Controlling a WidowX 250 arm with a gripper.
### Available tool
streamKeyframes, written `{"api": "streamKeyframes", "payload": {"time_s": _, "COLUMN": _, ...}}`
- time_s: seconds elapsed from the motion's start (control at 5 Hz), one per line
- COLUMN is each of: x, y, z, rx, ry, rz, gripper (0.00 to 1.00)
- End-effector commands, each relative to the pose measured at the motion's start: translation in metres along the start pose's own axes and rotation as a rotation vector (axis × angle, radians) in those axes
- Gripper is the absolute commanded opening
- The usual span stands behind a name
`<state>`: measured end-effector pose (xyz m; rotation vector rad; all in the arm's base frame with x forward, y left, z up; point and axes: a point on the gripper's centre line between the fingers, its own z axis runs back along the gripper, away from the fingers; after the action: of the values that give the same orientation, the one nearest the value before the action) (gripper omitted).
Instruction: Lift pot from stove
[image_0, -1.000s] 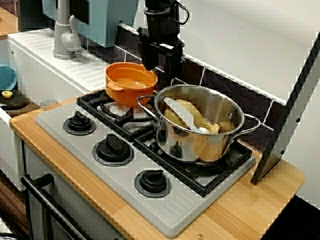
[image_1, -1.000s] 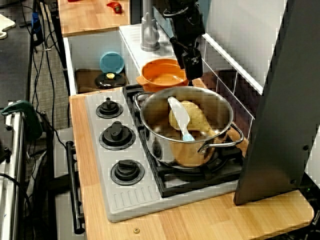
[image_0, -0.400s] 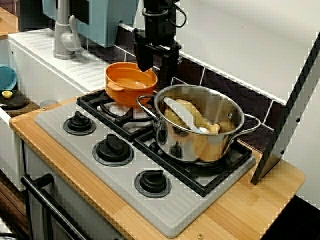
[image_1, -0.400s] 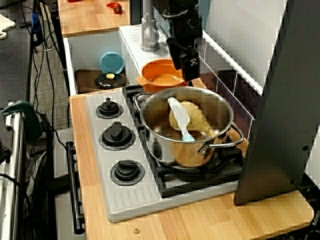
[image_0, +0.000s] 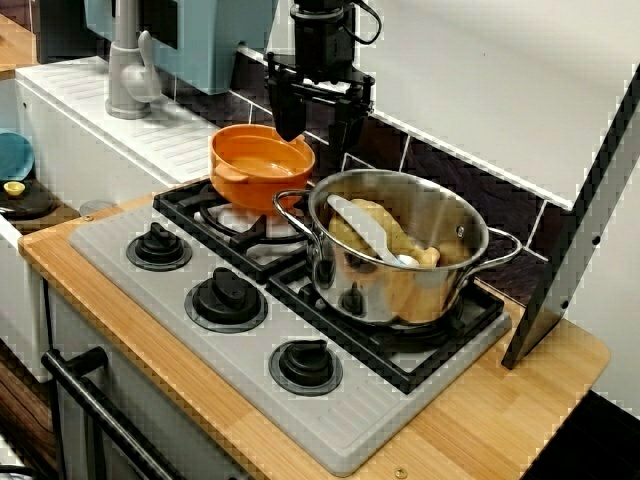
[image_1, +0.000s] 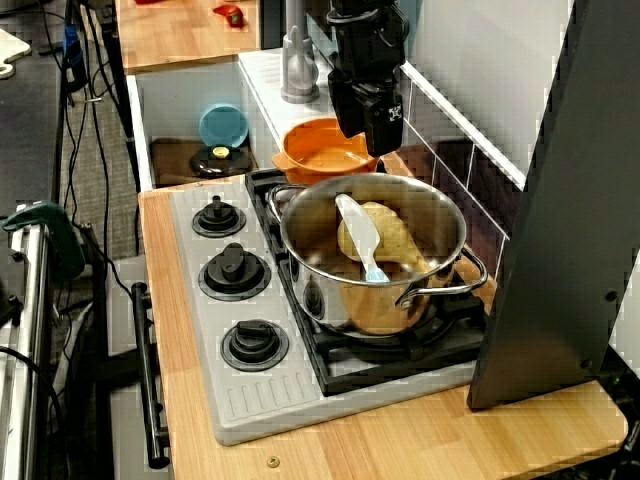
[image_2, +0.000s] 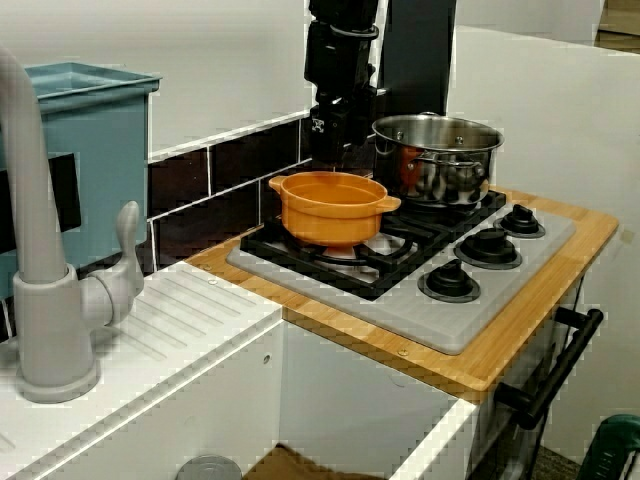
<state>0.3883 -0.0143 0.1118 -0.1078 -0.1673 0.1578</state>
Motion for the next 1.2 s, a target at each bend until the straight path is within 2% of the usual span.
{"api": "streamKeyframes", "payload": {"time_s": 0.0, "x": 0.008, "y": 0.0, "z": 0.023, "rx": 0.015, "ry": -0.098, "rz": 0.156, "gripper": 1.0}}
{"api": "streamKeyframes", "payload": {"time_s": 0.4, "x": 0.009, "y": 0.004, "z": 0.014, "rx": 0.048, "ry": -0.115, "rz": 0.18, "gripper": 1.0}}
{"api": "streamKeyframes", "payload": {"time_s": 1.0, "x": 0.013, "y": 0.013, "z": -0.019, "rx": 0.097, "ry": -0.127, "rz": 0.183, "gripper": 1.0}}
